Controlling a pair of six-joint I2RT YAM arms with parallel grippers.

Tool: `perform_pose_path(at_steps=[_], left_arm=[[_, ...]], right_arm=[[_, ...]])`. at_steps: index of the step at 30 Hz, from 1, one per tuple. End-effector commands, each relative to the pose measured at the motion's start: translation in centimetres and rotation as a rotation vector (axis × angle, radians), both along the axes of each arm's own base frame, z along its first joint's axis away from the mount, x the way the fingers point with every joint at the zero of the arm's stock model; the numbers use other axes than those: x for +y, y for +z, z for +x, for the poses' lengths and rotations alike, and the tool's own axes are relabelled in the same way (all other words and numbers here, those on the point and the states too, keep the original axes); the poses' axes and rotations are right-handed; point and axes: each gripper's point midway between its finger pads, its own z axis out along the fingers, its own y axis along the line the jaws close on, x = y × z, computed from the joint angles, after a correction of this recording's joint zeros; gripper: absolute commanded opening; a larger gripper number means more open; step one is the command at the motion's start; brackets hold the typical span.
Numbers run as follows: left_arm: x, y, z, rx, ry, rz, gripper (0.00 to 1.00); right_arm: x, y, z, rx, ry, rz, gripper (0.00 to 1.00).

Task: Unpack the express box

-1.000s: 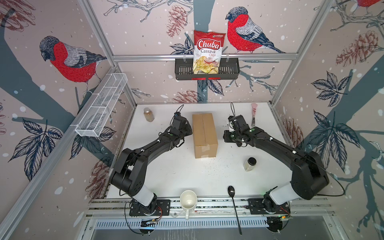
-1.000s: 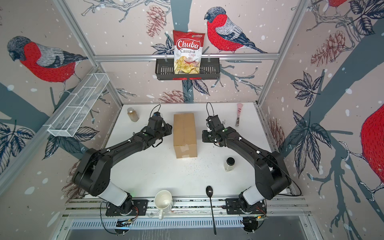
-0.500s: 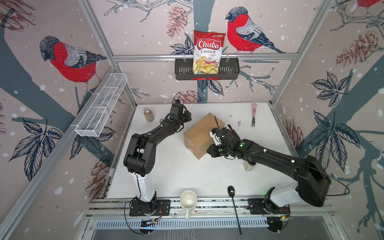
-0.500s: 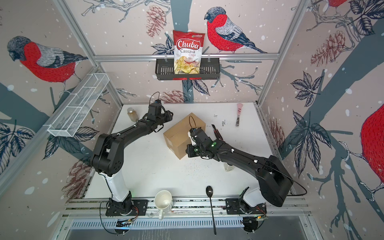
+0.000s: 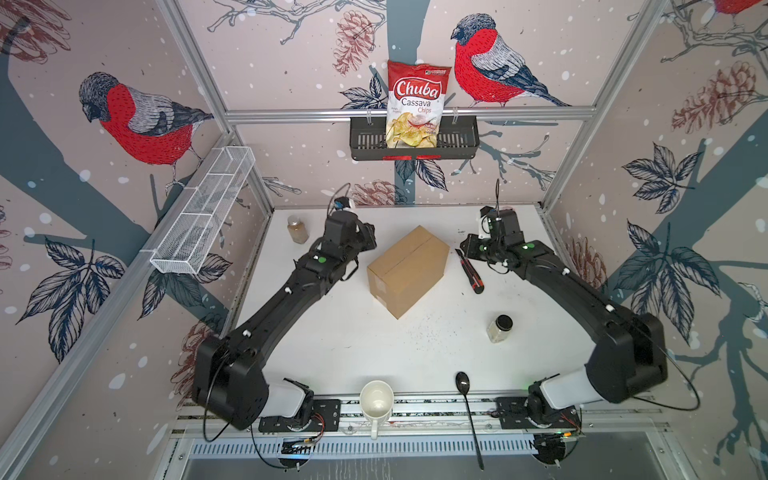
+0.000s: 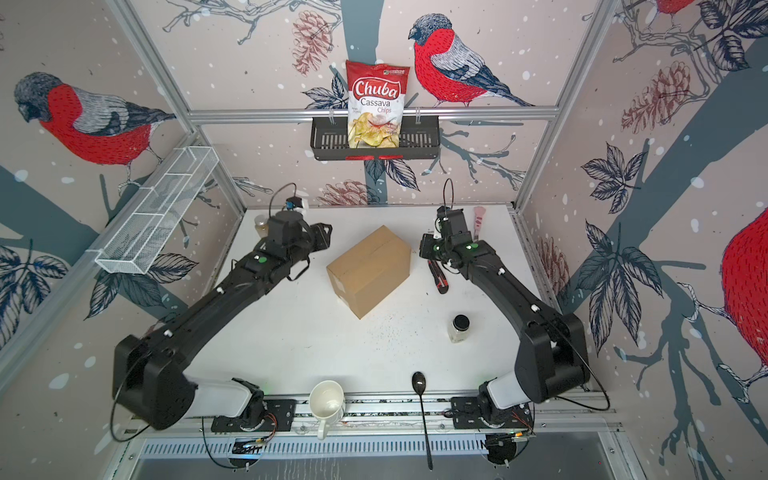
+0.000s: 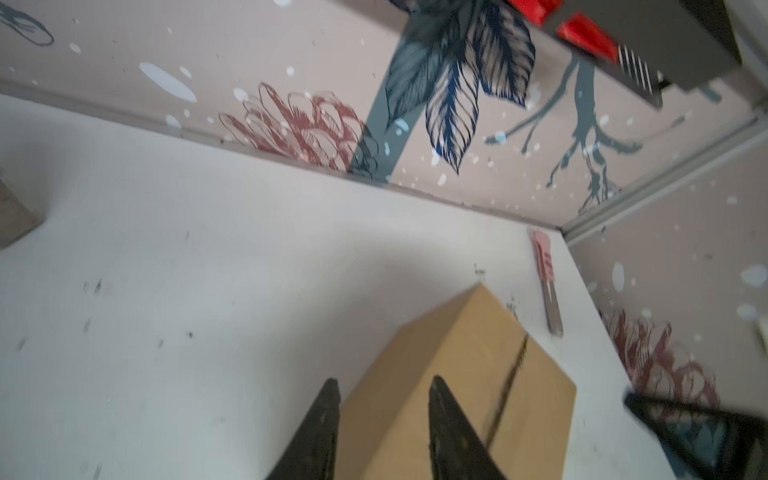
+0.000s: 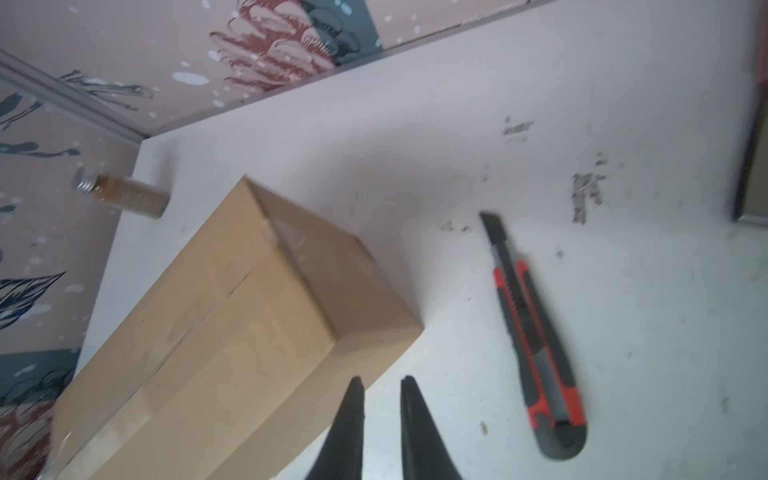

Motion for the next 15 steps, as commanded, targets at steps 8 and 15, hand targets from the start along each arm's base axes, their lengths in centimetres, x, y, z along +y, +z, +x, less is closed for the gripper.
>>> perform_pose_path(at_steps=[8, 15], left_arm=[[0.9, -9.2, -8.7, 0.199, 0.211, 0.018, 0.35], [-0.4, -12.9, -8.2, 0.239, 0.217, 0.004, 0.35]], right_arm=[[0.7, -3.9, 5.5, 0.054, 0.139, 0.005, 0.10], [2.5, -5.2, 4.7, 0.089, 0.224, 0.039, 0.10]])
